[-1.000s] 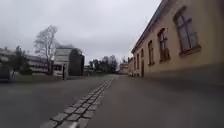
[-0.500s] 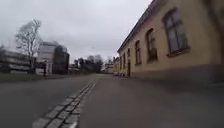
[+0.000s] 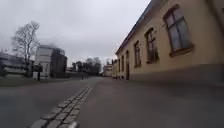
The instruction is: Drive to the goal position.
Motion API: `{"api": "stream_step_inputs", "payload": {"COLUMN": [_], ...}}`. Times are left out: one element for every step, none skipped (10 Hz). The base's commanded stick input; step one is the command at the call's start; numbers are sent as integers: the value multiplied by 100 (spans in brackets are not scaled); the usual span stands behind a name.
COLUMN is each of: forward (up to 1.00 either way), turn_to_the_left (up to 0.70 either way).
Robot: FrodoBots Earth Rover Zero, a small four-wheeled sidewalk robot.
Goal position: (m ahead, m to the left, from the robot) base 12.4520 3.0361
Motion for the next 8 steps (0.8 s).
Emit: {"api": "stream_step_inputs", "payload": {"forward": [100, 100, 100, 100, 100, 100, 100, 100], "turn_to_the_left": [0, 0, 0, 0, 25, 40, 31, 4]}}
